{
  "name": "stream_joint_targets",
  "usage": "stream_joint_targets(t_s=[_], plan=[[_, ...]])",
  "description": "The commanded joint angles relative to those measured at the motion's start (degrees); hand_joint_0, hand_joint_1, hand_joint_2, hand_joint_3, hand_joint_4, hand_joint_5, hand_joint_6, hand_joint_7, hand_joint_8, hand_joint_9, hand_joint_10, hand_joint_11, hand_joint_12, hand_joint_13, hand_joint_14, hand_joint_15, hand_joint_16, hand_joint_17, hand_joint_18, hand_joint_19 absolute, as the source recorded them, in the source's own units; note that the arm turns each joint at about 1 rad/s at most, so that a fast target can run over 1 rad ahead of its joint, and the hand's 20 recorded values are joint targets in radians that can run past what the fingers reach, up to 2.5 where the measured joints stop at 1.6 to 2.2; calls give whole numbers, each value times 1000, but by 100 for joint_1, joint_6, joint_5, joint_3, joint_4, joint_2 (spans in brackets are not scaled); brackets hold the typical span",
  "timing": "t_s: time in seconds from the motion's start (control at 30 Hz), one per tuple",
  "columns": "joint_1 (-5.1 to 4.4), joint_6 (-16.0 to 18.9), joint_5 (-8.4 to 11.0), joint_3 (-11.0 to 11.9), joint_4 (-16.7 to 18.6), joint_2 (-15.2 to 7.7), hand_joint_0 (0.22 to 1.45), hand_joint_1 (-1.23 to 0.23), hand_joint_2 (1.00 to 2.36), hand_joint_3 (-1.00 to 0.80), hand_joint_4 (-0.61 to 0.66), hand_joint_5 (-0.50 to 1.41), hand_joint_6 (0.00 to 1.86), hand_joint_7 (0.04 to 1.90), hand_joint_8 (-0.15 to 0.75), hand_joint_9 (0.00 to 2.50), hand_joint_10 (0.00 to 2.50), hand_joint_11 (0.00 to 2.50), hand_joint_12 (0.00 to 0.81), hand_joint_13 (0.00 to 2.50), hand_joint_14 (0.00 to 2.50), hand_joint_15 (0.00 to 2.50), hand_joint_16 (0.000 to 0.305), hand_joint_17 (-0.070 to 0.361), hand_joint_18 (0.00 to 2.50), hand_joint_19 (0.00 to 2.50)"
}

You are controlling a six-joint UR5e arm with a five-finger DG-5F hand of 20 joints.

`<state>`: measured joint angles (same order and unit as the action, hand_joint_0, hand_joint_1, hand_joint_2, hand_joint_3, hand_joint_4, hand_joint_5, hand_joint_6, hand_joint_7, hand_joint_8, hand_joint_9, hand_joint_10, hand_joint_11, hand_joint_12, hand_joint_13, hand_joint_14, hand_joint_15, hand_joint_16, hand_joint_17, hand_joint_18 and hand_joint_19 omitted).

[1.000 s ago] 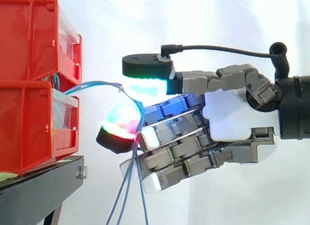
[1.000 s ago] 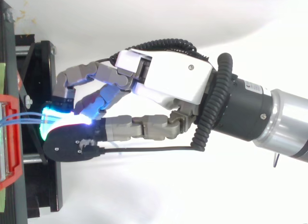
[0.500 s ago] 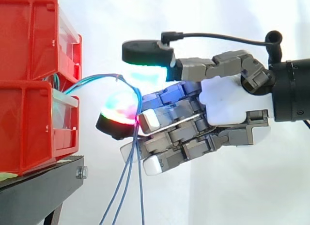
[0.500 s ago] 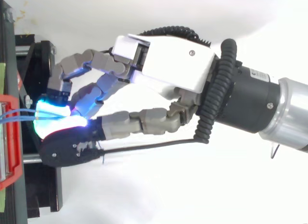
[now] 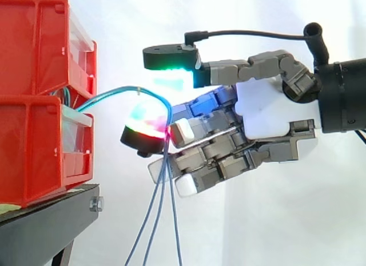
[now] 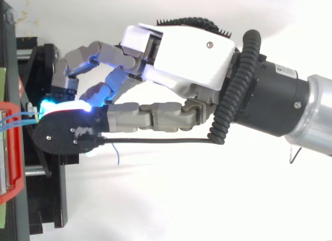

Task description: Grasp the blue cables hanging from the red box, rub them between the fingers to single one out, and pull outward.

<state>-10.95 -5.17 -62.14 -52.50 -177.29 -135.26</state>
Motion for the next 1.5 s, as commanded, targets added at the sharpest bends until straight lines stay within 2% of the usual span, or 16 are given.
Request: stream_joint_targets(t_s=[0.0, 0.23, 0.4, 0.57, 0.67, 0.7, 0.8, 0.83, 0.97, 1.1, 1.2, 1.27, 1.33, 1.37, 1.4, 1.47], plan=[[5, -10, 0, 65, -95, 0, 586, -698, 1006, -63, 168, -129, 867, 925, 315, 1094, 16, 949, 410, 785, 18, 522, 56, 126, 758, 481], [5, -28, 0, 82, -78, 0, 621, -785, 1005, 20, 51, -145, 901, 974, 309, 1030, 16, 1001, 404, 723, 18, 518, 56, 125, 717, 458], [5, -37, 0, 82, -69, 0, 628, -795, 1005, -7, 82, -151, 911, 921, 305, 1018, 16, 1011, 396, 704, 19, 516, 54, 122, 698, 465], [5, -72, 0, 74, -69, -9, 637, -809, 1011, -22, 38, -158, 914, 943, 285, 986, 18, 1031, 385, 677, 19, 515, 52, 116, 660, 466], [-4, -107, 9, -76, -16, -9, 648, -846, 1016, -32, -11, -166, 914, 1089, 276, 963, 19, 1052, 367, 659, 20, 518, 49, 109, 638, 466], [-13, -107, 17, -120, 28, -9, 653, -859, 1017, -43, -25, -168, 922, 1088, 270, 959, 20, 1064, 363, 655, 20, 511, 47, 107, 632, 471], [-30, -107, 26, -216, 274, -9, 704, -893, 1020, -161, -57, -170, 944, 1102, 256, 959, 21, 1071, 348, 656, 22, 508, 44, 99, 623, 468], [-48, -107, 26, -322, 467, -9, 714, -901, 1020, -185, -58, -169, 945, 1092, 256, 963, 20, 1068, 349, 660, 22, 516, 44, 98, 626, 469], [-74, -98, 26, -445, 713, -9, 755, -921, 1012, -346, -104, -165, 945, 1065, 253, 973, 20, 1069, 341, 671, 20, 506, 43, 96, 640, 462], [-92, -98, 35, -445, 757, -9, 795, -919, 1000, -493, -167, -155, 944, 1188, 243, 993, 20, 1036, 333, 692, 20, 499, 41, 93, 662, 451], [-109, -89, 26, -445, 766, -9, 800, -920, 1000, -500, -187, -150, 946, 1220, 239, 1010, 20, 1024, 329, 708, 20, 503, 40, 91, 675, 455], [-109, -89, 26, -445, 766, -9, 779, -925, 1000, -500, -179, -148, 945, 1241, 239, 1019, 19, 1022, 327, 719, 22, 502, 40, 90, 690, 452], [-109, -89, 26, -445, 757, -9, 732, -915, 1000, -500, -117, -145, 943, 1211, 239, 1032, 21, 1024, 326, 723, 20, 510, 40, 90, 695, 453], [-109, -89, 26, -445, 757, -9, 696, -904, 1000, -500, -76, -139, 940, 1120, 241, 1042, 21, 1018, 326, 725, 21, 510, 40, 90, 696, 469], [-109, -89, 26, -445, 757, -9, 597, -852, 1000, -500, -4, -134, 944, 908, 245, 1060, 21, 995, 331, 733, 21, 515, 40, 91, 695, 494], [-109, -89, 26, -445, 757, -9, 540, -801, 1000, -500, 23, -129, 915, 1000, 256, 1080, 20, 975, 346, 751, 22, 523, 42, 95, 708, 503]])
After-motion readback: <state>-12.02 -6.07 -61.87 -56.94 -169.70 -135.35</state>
